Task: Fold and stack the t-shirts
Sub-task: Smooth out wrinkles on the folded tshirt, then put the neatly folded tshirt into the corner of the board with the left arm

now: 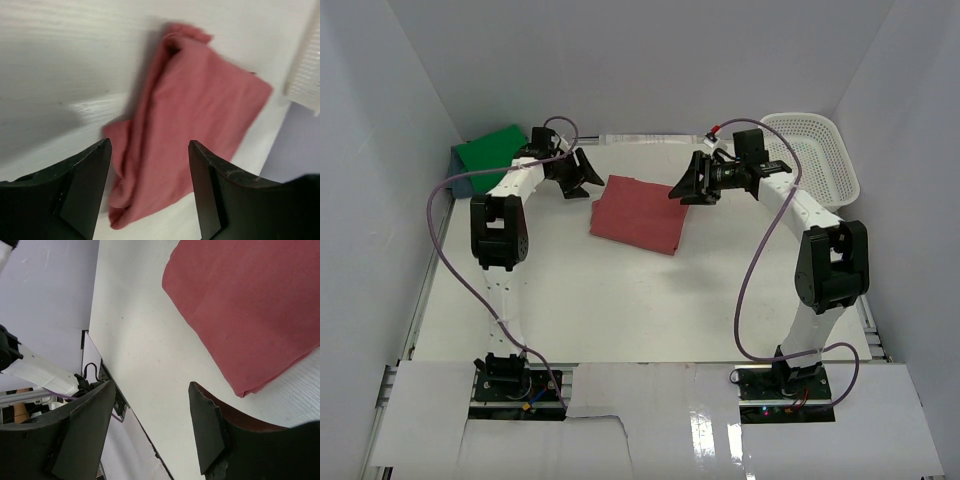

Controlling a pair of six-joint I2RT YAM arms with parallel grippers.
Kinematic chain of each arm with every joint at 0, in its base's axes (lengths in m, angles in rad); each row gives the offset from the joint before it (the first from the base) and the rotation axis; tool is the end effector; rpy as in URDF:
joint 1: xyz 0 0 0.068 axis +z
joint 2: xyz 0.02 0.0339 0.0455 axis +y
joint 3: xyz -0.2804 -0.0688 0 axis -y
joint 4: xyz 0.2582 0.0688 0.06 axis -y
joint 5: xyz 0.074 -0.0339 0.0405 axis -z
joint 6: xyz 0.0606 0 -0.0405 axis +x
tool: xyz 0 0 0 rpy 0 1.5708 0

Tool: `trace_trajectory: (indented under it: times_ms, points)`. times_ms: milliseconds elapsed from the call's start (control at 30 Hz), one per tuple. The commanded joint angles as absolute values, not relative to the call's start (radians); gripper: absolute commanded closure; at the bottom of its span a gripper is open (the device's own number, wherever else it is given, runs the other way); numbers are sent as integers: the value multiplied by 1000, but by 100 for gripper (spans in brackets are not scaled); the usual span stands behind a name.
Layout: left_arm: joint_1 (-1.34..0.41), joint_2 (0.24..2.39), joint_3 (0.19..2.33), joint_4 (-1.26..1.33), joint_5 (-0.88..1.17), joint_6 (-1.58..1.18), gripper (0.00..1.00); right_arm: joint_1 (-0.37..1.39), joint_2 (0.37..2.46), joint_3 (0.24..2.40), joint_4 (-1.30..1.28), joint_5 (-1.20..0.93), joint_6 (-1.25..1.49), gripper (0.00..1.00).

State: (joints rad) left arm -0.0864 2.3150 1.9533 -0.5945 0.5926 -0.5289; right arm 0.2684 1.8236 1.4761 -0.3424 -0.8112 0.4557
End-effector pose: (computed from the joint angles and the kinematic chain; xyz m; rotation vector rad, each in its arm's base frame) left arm 0.5394 -0.0807 0.1830 -0.3198 2.5521 -0.9909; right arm 0.4151 0.1597 0.2798 -0.2457 2.3079 1.2933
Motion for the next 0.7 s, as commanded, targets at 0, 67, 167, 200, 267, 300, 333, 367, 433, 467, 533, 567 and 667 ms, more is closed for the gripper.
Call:
trace_trajectory:
  times_ms: [0, 67, 167, 200, 267, 300, 333, 367, 433, 467, 533, 567, 667]
  points:
    - [-92, 2318, 1970, -704, 503, -448, 27, 253, 1755, 1476, -360, -830, 425, 33]
    - [-92, 2330, 1962, -729, 482, -427, 27, 250, 1740, 1477, -364, -831, 423, 33]
    - [-94, 2335, 1939, -745, 440, -407, 27, 247, 1726, 1480, -370, -836, 423, 33]
    - [-95, 2335, 1934, -747, 436, -403, 27, 245, 1723, 1482, -370, -838, 423, 33]
    - [-103, 2335, 1924, -749, 434, -396, 27, 244, 1721, 1477, -371, -838, 425, 33]
    - [-107, 2336, 1922, -749, 442, -394, 27, 244, 1720, 1474, -370, -838, 425, 33]
    - [-115, 2338, 1922, -749, 446, -393, 27, 244, 1718, 1470, -370, -835, 425, 33]
    - [-120, 2342, 1922, -749, 449, -393, 27, 244, 1718, 1467, -370, -833, 425, 33]
    - [-133, 2347, 1927, -749, 459, -393, 27, 242, 1718, 1459, -370, -831, 423, 33]
    - [-138, 2355, 1928, -749, 465, -393, 27, 242, 1718, 1454, -370, -831, 423, 33]
    - [-146, 2365, 1930, -749, 495, -393, 27, 242, 1717, 1447, -370, -828, 423, 33]
    - [-147, 2371, 1927, -749, 508, -396, 27, 242, 1717, 1445, -368, -827, 423, 33]
    - [-156, 2385, 1913, -750, 538, -400, 27, 242, 1717, 1437, -370, -822, 422, 33]
